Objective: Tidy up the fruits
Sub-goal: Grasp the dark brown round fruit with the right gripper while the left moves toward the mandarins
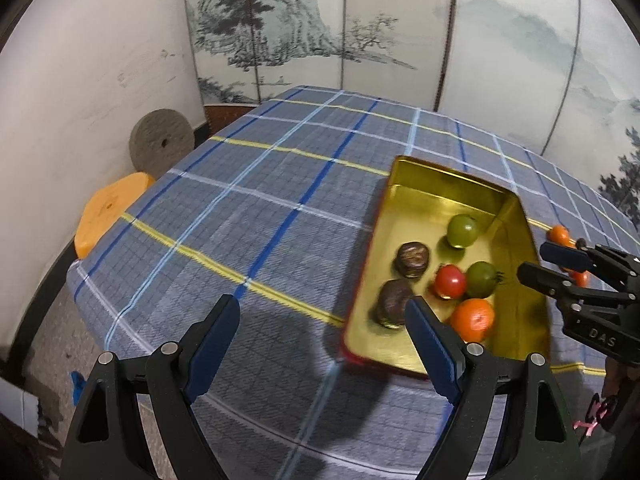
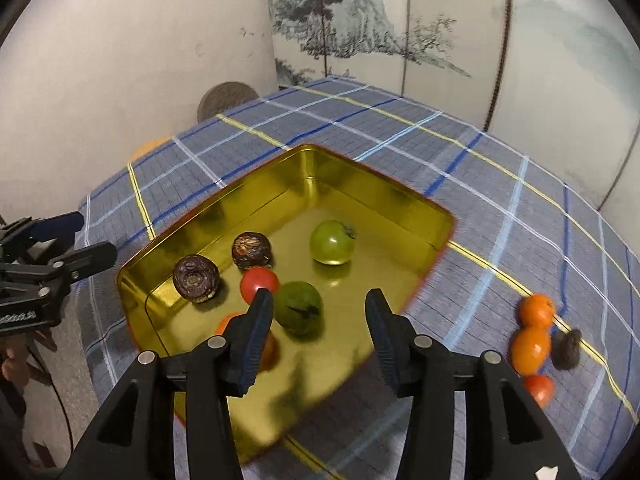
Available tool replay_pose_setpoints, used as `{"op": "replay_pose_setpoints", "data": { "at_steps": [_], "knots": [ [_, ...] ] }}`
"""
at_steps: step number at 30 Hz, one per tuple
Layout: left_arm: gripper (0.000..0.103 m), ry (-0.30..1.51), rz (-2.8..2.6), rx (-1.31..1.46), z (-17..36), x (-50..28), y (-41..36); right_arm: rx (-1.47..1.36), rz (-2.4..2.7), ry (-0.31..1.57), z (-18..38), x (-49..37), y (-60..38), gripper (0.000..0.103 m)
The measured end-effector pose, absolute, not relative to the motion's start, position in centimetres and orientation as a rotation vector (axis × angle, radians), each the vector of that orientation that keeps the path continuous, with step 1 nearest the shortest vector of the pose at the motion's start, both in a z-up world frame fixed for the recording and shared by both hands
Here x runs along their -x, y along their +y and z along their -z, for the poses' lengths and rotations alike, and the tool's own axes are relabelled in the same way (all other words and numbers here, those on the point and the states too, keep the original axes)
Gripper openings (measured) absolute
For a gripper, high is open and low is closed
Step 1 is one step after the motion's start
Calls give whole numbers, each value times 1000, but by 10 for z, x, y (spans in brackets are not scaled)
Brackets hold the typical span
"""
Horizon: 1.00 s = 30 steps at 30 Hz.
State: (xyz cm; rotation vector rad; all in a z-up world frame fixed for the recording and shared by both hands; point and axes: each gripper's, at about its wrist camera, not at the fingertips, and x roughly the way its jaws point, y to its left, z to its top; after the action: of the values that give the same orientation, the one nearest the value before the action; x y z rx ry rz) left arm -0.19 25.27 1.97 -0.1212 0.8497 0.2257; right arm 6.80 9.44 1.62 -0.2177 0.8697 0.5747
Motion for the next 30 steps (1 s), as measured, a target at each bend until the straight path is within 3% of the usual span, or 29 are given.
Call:
{"op": "replay_pose_setpoints", "data": {
  "at_steps": [17, 30],
  "knots": [
    [85, 856, -13, 32, -32, -27, 155, 54, -251, 882, -13, -90, -80, 46],
    [85, 877, 104, -29, -33, -61, 86, 27, -234, 943, 22, -137, -113, 46]
  ]
}}
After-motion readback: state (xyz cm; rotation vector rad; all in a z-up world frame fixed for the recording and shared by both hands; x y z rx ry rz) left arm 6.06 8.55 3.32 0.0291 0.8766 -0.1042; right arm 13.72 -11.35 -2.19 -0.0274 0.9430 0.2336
